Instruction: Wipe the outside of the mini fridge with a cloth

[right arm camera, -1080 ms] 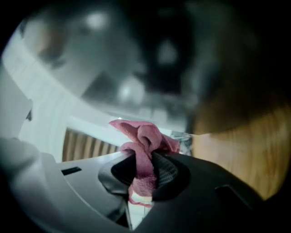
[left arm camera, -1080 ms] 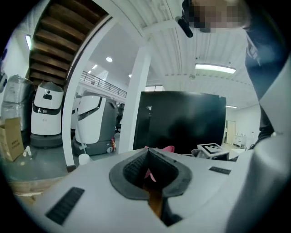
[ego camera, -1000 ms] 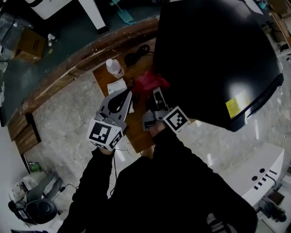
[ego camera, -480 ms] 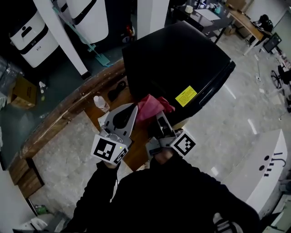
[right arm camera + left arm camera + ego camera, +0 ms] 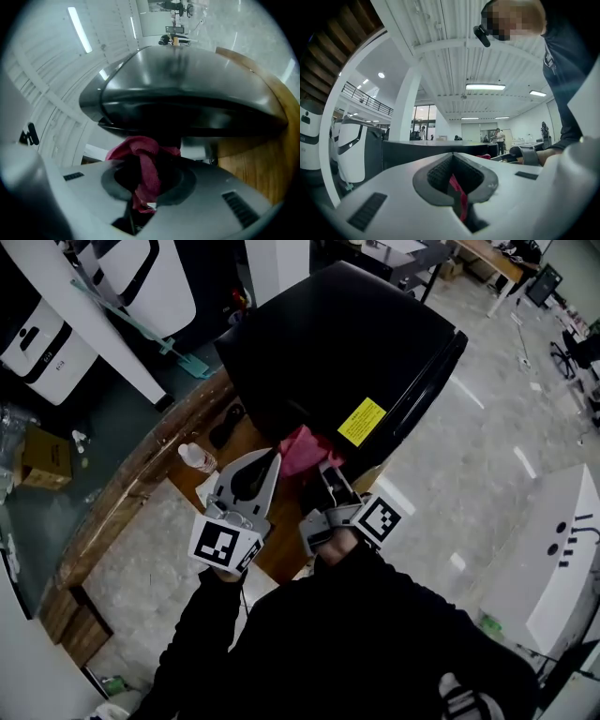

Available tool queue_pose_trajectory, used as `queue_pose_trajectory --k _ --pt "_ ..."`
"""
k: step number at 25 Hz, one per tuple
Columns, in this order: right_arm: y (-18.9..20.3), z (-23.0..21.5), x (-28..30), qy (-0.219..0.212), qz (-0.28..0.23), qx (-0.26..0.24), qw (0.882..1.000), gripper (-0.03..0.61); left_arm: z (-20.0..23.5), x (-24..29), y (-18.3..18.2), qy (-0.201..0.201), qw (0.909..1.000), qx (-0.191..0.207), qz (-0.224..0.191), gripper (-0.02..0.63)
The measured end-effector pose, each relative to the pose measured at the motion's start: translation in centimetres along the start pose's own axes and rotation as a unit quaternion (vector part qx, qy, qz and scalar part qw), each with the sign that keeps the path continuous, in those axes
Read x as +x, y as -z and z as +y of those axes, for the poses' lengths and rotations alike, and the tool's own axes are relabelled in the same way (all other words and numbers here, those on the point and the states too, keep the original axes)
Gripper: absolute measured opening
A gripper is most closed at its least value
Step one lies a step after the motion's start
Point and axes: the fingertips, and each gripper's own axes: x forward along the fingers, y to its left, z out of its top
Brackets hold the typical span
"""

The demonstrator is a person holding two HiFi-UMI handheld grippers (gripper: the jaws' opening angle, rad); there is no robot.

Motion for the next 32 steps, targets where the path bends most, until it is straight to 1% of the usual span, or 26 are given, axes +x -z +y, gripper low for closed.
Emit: queue_pose_trajectory --k 4,7,9,11,13,15,18,24,27,30,32 --pt "-0.1 -4.8 -0.1 0.038 0.003 0.022 0.999 0.074 0.2 1.0 4.7 -0.006 0.9988 -0.019 0.044 0.006" --pt "0.7 -10.0 -0.1 0.073 0.014 0.007 0.997 0.074 0.9 1.0 10.5 -0.013 0.9953 -0.038 0.088 0.006" --pt "1.4 -13.7 0.1 0.102 0.024 0.001 0.994 0.074 1.5 0.9 14.4 -0.018 0.9913 -0.052 0.120 0.006" --pt "2.1 -17.1 0.0 0.130 0.028 0.014 0.991 0.074 1.7 0.8 17.9 -0.021 0.9868 -0.066 0.146 0.006" --pt "2.4 -19.7 0.3 0.134 0.026 0.031 0.990 0.074 1.6 1.0 21.0 -0.023 0.9820 -0.081 0.169 0.006" --pt "2.5 -22.3 0.2 0.143 0.024 0.037 0.989 0.074 1.4 1.3 23.9 -0.023 0.9768 -0.097 0.190 0.006" --pt "2.9 -25.9 -0.5 0.173 0.024 0.039 0.984 0.074 1.3 1.5 27.2 -0.031 0.9705 -0.116 0.209 0.006" --pt "4.0 -32.5 -1.7 0.221 0.020 0.035 0.974 0.074 0.9 1.7 33.5 -0.032 0.9607 -0.116 0.250 0.006" --pt "4.2 -35.8 -2.3 0.246 0.018 0.027 0.969 0.074 0.7 1.8 37.5 -0.042 0.9509 -0.125 0.280 0.006" --pt "4.5 -37.9 -2.8 0.259 0.013 0.020 0.965 0.074 0.2 1.5 40.1 -0.044 0.9427 -0.139 0.300 0.006" --pt "4.6 -38.3 -2.9 0.260 0.018 0.008 0.965 0.074 -0.3 1.0 41.0 -0.043 0.9386 -0.145 0.310 0.006"
